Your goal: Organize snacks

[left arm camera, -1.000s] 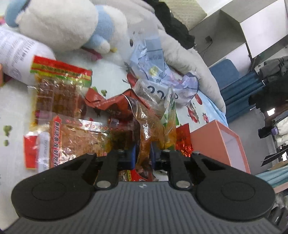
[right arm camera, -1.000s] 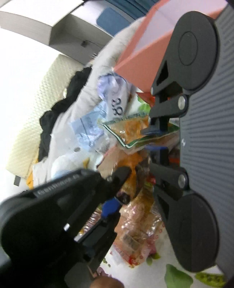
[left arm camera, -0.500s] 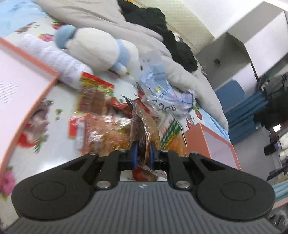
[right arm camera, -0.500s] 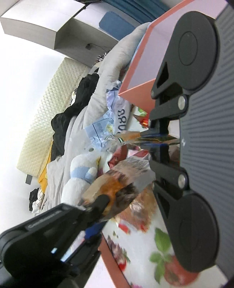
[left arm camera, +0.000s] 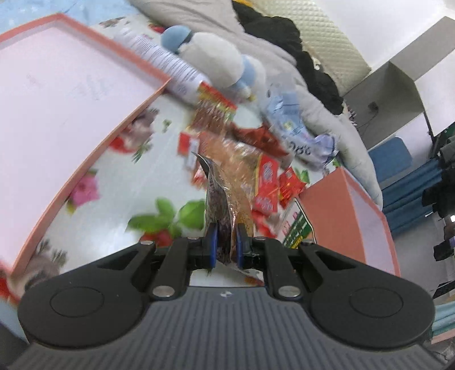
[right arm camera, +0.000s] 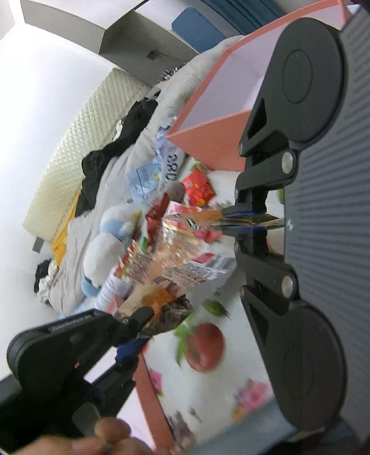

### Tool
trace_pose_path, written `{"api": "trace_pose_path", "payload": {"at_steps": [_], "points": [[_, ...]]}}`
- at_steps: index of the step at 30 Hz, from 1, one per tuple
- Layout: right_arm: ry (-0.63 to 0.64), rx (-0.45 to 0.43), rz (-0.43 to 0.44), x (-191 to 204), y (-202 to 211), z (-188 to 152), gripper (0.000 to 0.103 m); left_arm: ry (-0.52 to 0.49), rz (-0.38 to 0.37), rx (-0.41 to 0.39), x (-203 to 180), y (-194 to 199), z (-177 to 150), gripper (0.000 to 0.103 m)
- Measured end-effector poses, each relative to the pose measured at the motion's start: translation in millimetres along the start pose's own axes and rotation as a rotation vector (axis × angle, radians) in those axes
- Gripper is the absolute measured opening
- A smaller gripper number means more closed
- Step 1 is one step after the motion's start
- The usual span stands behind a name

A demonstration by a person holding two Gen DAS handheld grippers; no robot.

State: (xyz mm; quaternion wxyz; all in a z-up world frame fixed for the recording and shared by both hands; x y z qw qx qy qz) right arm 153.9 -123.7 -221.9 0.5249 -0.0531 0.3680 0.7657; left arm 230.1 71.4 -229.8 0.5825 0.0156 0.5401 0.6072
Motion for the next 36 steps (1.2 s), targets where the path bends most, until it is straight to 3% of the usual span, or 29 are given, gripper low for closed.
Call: {"api": "trace_pose_path", "payload": {"at_steps": [11, 15, 16, 18, 19, 20, 22, 24, 30, 36], "points": [[0.079, 0.053, 0.088, 23.0, 31.3, -32.5, 0.01, 0.021, 0.067, 0.088, 14.8, 4.0, -50.9, 0.015], [0.037, 0.078, 0.107, 22.7, 32.6, -42.4, 0.016, -0.002, 0.08, 0.117, 20.3, 7.4, -60.0, 0.018], [0.015, 0.083, 0.117, 21.4, 32.8, -43.7, 0.019, -0.01, 0.085, 0.132, 21.1, 7.6, -60.9, 0.022], [-0.045, 0.098, 0.157, 18.6, 32.5, -47.4, 0.039, -0.024, 0.111, 0.164, 23.4, 9.5, -62.7, 0.04], [-0.083, 0.103, 0.178, 16.4, 32.4, -49.3, 0.044, -0.032, 0.122, 0.171, 24.1, 11.0, -63.3, 0.059], [-0.114, 0.102, 0.193, 15.3, 33.8, -50.8, 0.052, -0.051, 0.132, 0.169, 23.5, 14.7, -63.9, 0.07], [-0.182, 0.09, 0.228, 11.2, 37.5, -53.3, 0.063, -0.099, 0.14, 0.158, 21.6, 21.6, -64.1, 0.079], [-0.256, 0.083, 0.253, 6.9, 39.4, -55.1, 0.083, -0.132, 0.145, 0.158, 20.6, 28.1, -66.5, 0.084], [-0.435, 0.055, 0.264, -7.3, 39.2, -56.2, 0.086, -0.293, 0.155, 0.117, 9.9, 44.3, -66.9, 0.092], [-0.495, 0.057, 0.198, -13.1, 27.2, -50.4, 0.086, -0.56, 0.172, 0.091, -17.0, 41.1, -56.8, 0.093]]}}
Point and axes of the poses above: each gripper's, at about its wrist camera, not at the fingertips, and y roughly against the way its jaws point, x to its left, z to its top, the point moved 4 cm from there along -y, roughly the way its jaws point, and after that the axes turned 5 degrees about y, right-handed, at the moved point
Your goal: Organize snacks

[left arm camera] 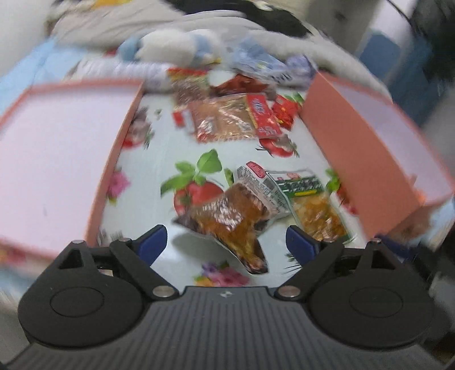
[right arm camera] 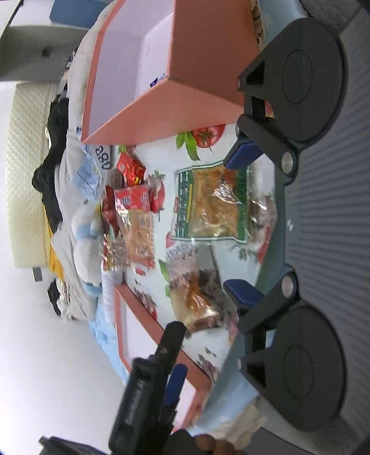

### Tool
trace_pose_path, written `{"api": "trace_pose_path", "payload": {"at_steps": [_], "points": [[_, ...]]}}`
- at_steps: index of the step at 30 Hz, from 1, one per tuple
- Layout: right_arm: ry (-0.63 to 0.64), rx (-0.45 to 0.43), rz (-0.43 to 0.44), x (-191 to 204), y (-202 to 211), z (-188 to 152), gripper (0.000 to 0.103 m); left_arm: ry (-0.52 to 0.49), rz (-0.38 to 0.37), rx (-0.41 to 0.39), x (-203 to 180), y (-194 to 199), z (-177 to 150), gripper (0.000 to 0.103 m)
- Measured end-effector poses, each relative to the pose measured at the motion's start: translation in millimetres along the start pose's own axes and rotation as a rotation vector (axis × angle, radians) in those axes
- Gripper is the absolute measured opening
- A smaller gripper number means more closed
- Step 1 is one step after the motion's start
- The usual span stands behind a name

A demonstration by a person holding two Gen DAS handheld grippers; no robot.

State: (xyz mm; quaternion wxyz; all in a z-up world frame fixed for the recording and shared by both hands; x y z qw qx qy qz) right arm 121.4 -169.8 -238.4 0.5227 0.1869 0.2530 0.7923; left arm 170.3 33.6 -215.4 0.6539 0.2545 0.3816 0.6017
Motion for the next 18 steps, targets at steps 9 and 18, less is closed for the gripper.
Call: {"api": "trace_pose_path", "payload": {"at_steps": [9, 18], "points": [[0.047, 0.009, -0.056, 6.9, -31.0, 12.7, 0.086, -0.186, -0.072, 0.047, -23.7, -38.7, 20.7, 0.093], [0.106, 0.069, -0.098, -2.6, -60.3, 4.6, 0.086, -0.149, -0.057, 0.089, -18.3, -75.3, 18.6, 0.087]]}}
Point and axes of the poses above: each gripper's, at about its wrist camera, not at the fingertips, and y roughly against the way its jaws point, x to its left, z to its top, the point moved 4 cm from there along -y, roughly the way its jaws point, and after that the axes turned 5 degrees about y, right-handed, at the moved point
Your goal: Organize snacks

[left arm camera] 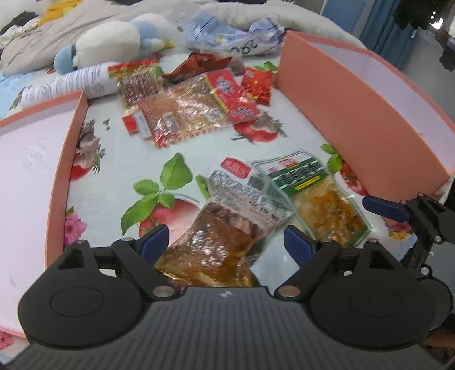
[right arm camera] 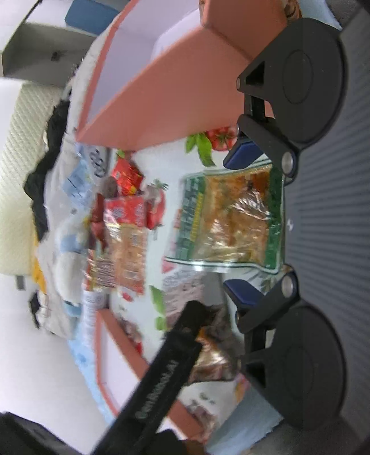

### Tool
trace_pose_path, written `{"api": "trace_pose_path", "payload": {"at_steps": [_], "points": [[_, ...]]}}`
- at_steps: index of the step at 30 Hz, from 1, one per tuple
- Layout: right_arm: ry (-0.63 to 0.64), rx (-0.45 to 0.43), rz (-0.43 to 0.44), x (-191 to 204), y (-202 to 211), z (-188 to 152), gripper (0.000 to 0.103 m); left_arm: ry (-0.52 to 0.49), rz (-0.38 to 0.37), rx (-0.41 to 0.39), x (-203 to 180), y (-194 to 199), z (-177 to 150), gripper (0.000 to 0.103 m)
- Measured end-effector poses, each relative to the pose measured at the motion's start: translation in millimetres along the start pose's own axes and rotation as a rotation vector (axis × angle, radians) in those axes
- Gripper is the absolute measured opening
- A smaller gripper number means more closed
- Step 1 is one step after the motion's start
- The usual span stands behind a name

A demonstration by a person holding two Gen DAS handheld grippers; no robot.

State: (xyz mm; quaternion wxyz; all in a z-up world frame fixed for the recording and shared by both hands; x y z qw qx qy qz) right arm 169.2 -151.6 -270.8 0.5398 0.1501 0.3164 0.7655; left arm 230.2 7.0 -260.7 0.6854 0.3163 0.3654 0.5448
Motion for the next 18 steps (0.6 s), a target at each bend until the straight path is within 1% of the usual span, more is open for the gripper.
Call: {"api": "trace_pose_path", "payload": {"at_steps": [1, 3, 5, 6, 9, 10, 11, 12, 13, 15, 16, 17, 18], "points": [[-0.003, 0.006, -0.007, -1.1, -2.4, -1.1, 0.086, 0.009, 0.004, 0.007, 1.6, -2.1, -0.5, 0.085], [-0.015, 0.019, 0.011, -4.0, -8.2, -3.7, 0.086, 0.016, 0.006, 0.027, 3.3, -6.6, -3.7, 0.081], [-0.037, 0.037, 0.022, -6.7, -15.2, -7.8, 0.085, 0.022, 0.017, 0.053, 3.6, -13.3, -9.1, 0.073], [-0.043, 0.037, 0.028, -7.9, -17.3, -9.8, 0.087, 0.027, 0.02, 0.059, 3.9, -15.6, -11.6, 0.073], [-0.034, 0.03, 0.042, -7.4, -17.1, -11.3, 0.087, 0.066, 0.021, 0.041, 6.6, -15.0, -15.6, 0.071], [-0.032, 0.031, 0.047, -7.8, -16.7, -11.5, 0.086, 0.082, 0.021, 0.036, 8.1, -14.4, -16.0, 0.067], [-0.032, 0.033, 0.051, -8.5, -15.9, -11.5, 0.083, 0.1, 0.019, 0.032, 9.5, -13.6, -16.7, 0.061], [-0.029, 0.034, 0.051, -9.1, -14.7, -11.1, 0.077, 0.122, 0.017, 0.027, 10.7, -12.1, -17.1, 0.058], [-0.025, 0.034, 0.053, -9.4, -13.3, -10.5, 0.075, 0.14, 0.017, 0.021, 11.5, -10.2, -17.4, 0.052], [-0.032, 0.037, 0.062, -10.2, -12.1, -9.4, 0.065, 0.157, 0.019, -0.005, 11.7, -4.5, -16.7, 0.049], [-0.027, 0.037, 0.06, -9.7, -11.2, -8.8, 0.063, 0.172, 0.018, -0.02, 12.5, -1.8, -16.3, 0.047], [-0.022, 0.039, 0.053, -9.4, -10.0, -7.8, 0.057, 0.205, 0.014, -0.031, 14.6, 0.8, -16.3, 0.047], [-0.029, 0.039, 0.052, -10.0, -8.9, -6.7, 0.054, 0.229, 0.009, -0.037, 15.6, 3.0, -16.1, 0.046]]}}
Point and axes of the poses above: each gripper's, at about its wrist camera, not at the fingertips, and y roughly against the way its jaws point, x to its left, z to its top, the point moved 4 cm from there along -y, roughly the way its jaws point, and after that the axes turned 5 degrees about y, right-handed, at the moved point
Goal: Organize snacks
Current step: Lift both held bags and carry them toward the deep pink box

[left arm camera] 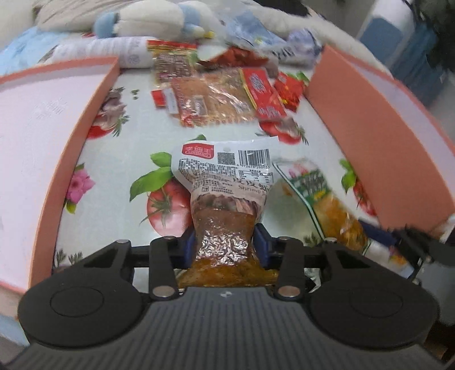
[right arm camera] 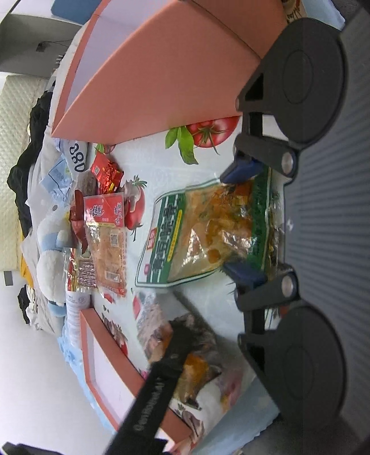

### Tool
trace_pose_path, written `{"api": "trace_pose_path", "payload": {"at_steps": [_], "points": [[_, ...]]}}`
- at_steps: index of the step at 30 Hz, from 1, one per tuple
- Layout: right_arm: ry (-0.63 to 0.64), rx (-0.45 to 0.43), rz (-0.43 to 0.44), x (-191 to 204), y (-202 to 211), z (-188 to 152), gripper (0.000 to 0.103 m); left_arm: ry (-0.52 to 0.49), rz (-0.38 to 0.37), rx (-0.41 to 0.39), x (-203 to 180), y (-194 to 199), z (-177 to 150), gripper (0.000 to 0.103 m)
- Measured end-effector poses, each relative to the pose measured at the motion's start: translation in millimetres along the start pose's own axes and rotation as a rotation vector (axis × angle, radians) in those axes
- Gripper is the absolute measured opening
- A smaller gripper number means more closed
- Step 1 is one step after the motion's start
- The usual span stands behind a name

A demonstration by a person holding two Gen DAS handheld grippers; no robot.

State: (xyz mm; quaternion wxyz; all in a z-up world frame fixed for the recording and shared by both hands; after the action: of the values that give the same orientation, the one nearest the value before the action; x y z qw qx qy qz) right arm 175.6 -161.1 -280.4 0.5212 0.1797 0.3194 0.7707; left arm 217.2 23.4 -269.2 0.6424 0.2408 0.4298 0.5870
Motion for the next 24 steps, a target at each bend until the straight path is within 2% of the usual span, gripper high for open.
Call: {"api": "trace_pose_path", "payload": {"at_steps": [5, 15, 24], "points": [[-0.033, 0.009, 0.01, -2.1, 7.4, 1.4, 0.05, 0.026, 0.019, -0.045, -4.6, 17.0, -0.7, 0.045], [-0.065, -0.031, 0.052, 2.1, 49.1, 14.1, 0.05, 0.089, 0.05, -0.127, 2.6, 64.1, 4.7, 0.045], [-0.121, -0.144, 0.052, -3.1, 105.2, 35.7, 0.05, 0.082, 0.042, -0.179, -12.0, 109.6, 0.1, 0.045]]}}
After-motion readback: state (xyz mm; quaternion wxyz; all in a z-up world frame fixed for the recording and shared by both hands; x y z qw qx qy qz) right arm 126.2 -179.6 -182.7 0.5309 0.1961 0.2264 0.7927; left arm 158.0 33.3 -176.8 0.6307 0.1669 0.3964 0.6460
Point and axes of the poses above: each gripper's, at about its wrist camera, not at the fingertips, and y roughly against the way its jaws point, x to its left, z to its top, the point moved 4 cm from there along -y, roughly the way its jaws point, and after that the axes turned 5 degrees about y, right-handed, at the moved point
